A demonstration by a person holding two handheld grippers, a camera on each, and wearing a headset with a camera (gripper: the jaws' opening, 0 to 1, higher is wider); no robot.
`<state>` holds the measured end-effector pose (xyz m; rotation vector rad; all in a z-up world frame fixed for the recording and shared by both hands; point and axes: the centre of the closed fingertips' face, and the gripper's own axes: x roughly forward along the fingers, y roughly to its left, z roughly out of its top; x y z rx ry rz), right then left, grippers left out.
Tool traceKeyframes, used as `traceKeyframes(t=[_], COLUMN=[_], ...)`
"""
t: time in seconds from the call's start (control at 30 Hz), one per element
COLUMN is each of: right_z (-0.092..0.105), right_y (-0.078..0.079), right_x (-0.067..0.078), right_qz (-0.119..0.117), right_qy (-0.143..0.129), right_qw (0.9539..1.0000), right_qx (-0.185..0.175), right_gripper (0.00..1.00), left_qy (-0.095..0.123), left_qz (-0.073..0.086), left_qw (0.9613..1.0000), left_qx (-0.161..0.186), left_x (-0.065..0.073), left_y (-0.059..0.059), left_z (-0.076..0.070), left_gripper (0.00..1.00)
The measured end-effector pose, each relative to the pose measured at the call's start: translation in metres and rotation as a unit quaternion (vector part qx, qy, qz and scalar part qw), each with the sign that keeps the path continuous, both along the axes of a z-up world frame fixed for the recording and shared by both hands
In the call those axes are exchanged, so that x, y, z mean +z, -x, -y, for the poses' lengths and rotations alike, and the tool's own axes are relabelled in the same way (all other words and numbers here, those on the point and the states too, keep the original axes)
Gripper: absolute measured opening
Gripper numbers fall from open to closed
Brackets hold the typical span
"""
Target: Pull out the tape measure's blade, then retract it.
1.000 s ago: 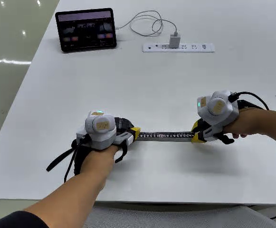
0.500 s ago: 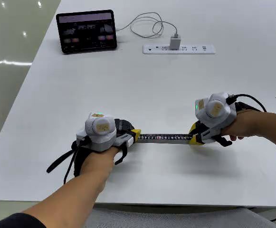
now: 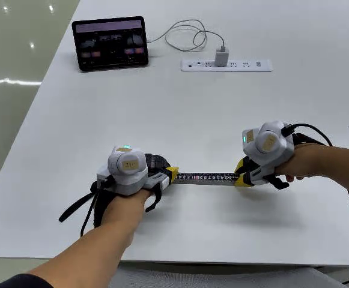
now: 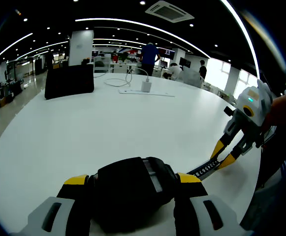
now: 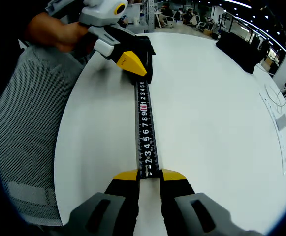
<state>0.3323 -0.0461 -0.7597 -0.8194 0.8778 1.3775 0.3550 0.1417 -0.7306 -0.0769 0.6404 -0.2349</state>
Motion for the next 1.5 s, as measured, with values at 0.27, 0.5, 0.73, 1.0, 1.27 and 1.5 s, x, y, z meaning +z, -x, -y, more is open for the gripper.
traceKeyframes(t=[0.27,0.5,0.73,1.0,1.27,1.5], right_z=[-0.003,-0.006,-0.010,-0.015,-0.020,-0.025], right_y=[0.000,-0.001,-0.001,-0.001,0.000,-0.001], right_x=[-0.001,-0.001,-0.001,-0.001,0.000,-0.001], right_qz=[0.003,0.004,0.004,0.007,0.008,0.008], right_qy=[-0.001,-0.003,-0.005,-0.009,-0.013,-0.018], right_qw=[1.0000,1.0000,1.0000,0.9999,0.9999,0.9998], right_qx=[0.004,0.005,0.000,0.002,0.002,0.003], right_gripper=[0.12,0.12,0.12,0.12,0.12,0.12], left_qy=[0.000,0.000,0.000,0.001,0.001,0.001], left_qz=[0.000,0.000,0.000,0.000,0.000,0.000], left_qw=[1.0000,1.0000,1.0000,1.0000,1.0000,1.0000], left_qx=[0.000,0.000,0.000,0.001,0.001,0.001], left_x=[0.000,0.000,-0.001,-0.001,-0.001,-0.001], left_y=[0.000,0.000,0.000,0.000,0.000,0.000], left_z=[0.000,0.000,-0.001,-0.001,-0.001,-0.001], left_gripper=[0.65,0.65,0.65,0.65,0.65,0.65])
